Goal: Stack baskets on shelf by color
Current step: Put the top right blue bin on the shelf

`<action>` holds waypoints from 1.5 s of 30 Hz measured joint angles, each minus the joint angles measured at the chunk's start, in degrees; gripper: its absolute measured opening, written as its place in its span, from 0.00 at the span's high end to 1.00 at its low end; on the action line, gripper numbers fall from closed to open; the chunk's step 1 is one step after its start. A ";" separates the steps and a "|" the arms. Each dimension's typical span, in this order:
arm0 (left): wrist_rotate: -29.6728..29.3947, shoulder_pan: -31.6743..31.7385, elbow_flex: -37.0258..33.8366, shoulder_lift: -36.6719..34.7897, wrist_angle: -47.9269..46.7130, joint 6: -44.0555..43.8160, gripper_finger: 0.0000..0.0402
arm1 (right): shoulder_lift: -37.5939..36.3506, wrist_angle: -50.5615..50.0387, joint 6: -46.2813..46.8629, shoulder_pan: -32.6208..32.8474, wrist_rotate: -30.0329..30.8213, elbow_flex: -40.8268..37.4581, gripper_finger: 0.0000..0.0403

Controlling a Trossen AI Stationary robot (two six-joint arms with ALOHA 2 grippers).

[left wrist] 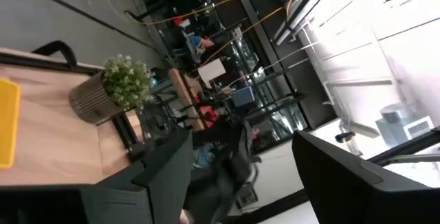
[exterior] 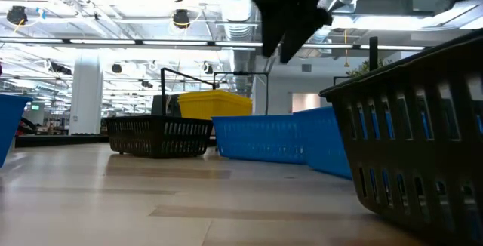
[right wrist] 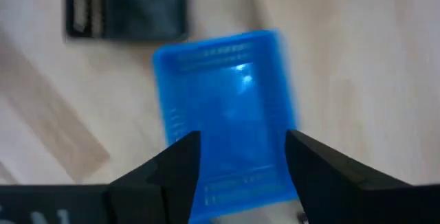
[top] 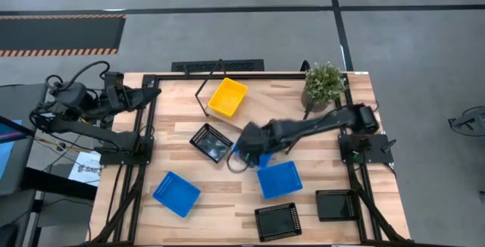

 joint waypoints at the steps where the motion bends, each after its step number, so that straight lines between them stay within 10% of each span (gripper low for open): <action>1: -0.12 0.00 0.00 0.00 0.00 0.19 0.41 | 1.12 0.51 -0.98 0.68 -1.04 -0.05 0.41; 33: -1.06 0.00 0.00 0.00 -2.59 -0.16 0.41 | 13.85 6.06 -1.73 2.89 -9.01 0.53 0.45; 45: -1.39 0.00 0.00 0.00 -2.52 0.11 0.41 | 13.78 4.74 -3.14 2.39 -11.25 0.53 0.95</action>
